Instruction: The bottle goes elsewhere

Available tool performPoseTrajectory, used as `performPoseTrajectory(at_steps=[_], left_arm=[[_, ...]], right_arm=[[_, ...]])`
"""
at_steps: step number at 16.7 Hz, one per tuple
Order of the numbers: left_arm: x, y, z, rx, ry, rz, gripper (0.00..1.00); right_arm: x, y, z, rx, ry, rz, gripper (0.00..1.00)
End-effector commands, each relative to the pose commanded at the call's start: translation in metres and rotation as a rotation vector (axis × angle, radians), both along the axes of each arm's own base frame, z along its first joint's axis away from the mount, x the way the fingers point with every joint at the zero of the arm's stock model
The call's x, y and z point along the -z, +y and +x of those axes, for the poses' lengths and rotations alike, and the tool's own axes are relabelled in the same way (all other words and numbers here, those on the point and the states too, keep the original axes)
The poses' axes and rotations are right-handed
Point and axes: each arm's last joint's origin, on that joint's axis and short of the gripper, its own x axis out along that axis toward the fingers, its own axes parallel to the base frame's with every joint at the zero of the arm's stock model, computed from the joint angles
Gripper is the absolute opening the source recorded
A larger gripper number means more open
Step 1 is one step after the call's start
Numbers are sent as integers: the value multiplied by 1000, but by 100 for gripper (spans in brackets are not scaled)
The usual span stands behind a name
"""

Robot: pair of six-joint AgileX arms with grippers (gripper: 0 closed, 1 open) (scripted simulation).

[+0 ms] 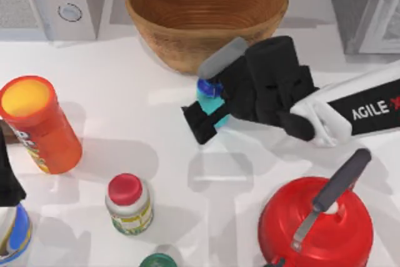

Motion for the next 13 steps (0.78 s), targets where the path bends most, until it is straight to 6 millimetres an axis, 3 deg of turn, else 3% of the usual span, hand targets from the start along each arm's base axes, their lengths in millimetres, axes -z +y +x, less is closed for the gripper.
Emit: performPoseTrajectory(at_steps=[3, 13], left_arm=[[0, 0, 0, 0, 0, 0, 100], [0, 0, 0, 0, 0, 0, 100]], right_arm=[[0, 0, 0, 0, 0, 0, 100], [0, 0, 0, 0, 0, 0, 25]])
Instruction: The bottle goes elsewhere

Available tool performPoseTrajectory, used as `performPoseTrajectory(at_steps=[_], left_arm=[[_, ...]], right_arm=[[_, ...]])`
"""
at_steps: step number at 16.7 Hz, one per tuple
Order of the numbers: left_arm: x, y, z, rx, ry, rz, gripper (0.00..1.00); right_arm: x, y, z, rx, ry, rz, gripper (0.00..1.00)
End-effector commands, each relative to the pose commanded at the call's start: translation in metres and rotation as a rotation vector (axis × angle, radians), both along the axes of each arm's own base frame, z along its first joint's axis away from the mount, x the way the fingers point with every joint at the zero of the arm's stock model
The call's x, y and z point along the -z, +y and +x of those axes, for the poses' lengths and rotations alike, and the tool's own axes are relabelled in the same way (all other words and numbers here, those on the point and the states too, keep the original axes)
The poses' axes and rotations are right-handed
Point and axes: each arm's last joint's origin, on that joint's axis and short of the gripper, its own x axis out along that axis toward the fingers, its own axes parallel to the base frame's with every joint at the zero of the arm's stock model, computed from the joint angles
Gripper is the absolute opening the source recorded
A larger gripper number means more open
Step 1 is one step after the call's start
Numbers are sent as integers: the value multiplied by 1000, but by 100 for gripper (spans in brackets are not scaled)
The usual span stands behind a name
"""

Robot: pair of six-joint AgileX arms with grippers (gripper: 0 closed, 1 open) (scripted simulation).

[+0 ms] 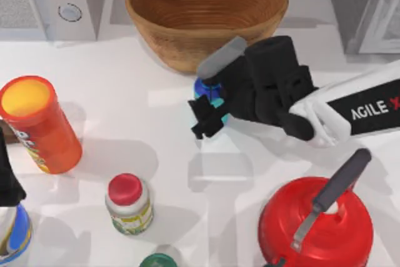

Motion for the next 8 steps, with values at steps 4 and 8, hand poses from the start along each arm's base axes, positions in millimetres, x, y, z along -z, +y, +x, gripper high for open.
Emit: performPoseTrajectory(at_steps=[4, 8], left_arm=[[0, 0, 0, 0, 0, 0, 100], [0, 0, 0, 0, 0, 0, 100]], right_arm=[[0, 0, 0, 0, 0, 0, 0], [0, 0, 0, 0, 0, 0, 0]])
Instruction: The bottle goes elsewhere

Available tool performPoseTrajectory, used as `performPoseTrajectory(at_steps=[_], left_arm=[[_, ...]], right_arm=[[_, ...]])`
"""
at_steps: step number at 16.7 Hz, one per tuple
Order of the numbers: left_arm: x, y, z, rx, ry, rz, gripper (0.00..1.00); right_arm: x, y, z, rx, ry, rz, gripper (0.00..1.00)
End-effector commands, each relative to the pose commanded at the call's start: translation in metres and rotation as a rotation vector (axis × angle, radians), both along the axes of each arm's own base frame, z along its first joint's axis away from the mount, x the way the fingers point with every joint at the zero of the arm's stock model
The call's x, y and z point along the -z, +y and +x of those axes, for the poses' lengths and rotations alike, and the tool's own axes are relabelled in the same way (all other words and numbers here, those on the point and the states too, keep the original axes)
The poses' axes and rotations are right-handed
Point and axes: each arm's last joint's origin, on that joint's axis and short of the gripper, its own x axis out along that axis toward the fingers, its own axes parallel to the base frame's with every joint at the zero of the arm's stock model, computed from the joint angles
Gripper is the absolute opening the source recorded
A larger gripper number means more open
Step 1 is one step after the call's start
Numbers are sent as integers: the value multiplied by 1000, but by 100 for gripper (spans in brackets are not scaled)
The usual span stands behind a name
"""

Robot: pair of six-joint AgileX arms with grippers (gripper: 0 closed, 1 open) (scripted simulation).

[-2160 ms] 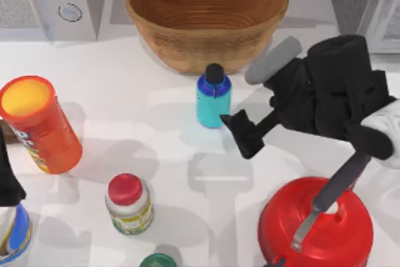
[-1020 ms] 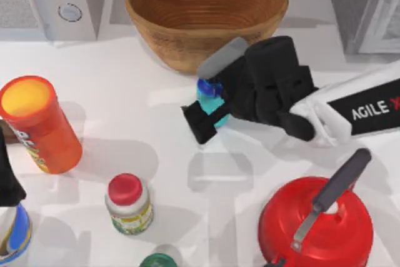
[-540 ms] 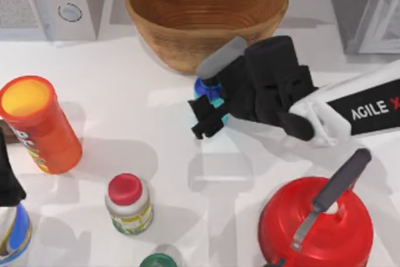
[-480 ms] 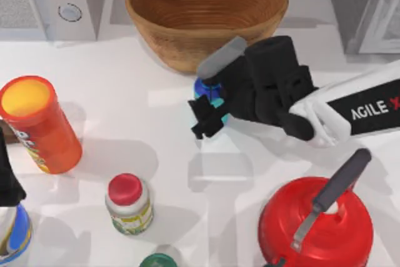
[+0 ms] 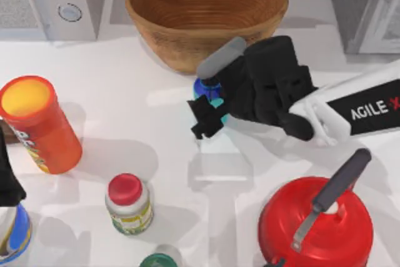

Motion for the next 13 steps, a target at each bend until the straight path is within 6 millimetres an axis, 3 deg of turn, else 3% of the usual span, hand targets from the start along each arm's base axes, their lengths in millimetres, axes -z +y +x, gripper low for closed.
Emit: performPoseTrajectory(at_steps=[5, 7, 9, 13], left_arm=[[0, 0, 0, 0, 0, 0, 100], [0, 0, 0, 0, 0, 0, 100], [0, 0, 0, 0, 0, 0, 100], [0, 0, 0, 0, 0, 0, 100]], right_arm=[[-2, -1, 1, 7, -3, 4, 0], [-17, -12, 11, 64, -27, 46, 0], [-35, -41, 24, 172, -30, 105, 0], [-53, -136, 39, 444, 1, 183, 0]])
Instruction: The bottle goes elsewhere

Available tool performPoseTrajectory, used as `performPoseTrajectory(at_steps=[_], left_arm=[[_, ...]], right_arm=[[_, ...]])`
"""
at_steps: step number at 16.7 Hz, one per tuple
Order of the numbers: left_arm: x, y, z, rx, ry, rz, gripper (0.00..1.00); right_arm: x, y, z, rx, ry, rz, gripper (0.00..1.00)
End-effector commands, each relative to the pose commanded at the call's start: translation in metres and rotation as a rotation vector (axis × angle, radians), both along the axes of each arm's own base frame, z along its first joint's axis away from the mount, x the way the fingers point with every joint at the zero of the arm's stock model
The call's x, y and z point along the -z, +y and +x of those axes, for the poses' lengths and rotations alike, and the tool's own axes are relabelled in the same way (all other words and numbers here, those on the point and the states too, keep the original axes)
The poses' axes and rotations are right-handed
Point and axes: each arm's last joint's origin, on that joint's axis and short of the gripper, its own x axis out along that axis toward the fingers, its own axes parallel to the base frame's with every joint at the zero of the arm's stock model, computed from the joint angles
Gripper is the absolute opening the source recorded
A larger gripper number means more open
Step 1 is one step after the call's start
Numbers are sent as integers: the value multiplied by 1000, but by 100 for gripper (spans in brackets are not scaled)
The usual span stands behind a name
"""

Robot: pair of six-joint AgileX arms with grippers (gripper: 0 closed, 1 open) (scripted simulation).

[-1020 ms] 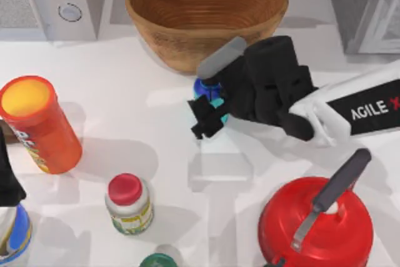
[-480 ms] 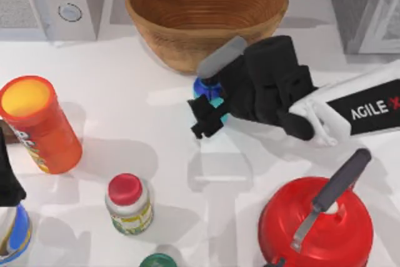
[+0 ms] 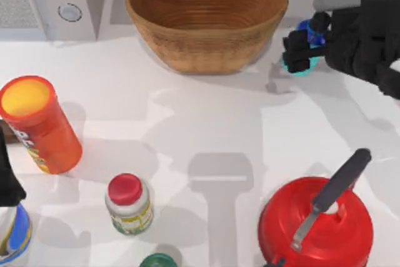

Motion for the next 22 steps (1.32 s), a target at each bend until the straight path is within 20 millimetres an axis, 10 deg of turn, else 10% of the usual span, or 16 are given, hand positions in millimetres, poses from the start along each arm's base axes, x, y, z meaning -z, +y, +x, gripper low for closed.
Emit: performPoseTrajectory(at_steps=[5, 11, 22], left_arm=[[0, 0, 0, 0, 0, 0, 100], [0, 0, 0, 0, 0, 0, 100], [0, 0, 0, 0, 0, 0, 100]], right_arm=[[-4, -70, -45, 191, 57, -5, 0], [-2, -107, -112, 326, 69, -93, 0], [15, -107, -99, 338, 73, -98, 0]])
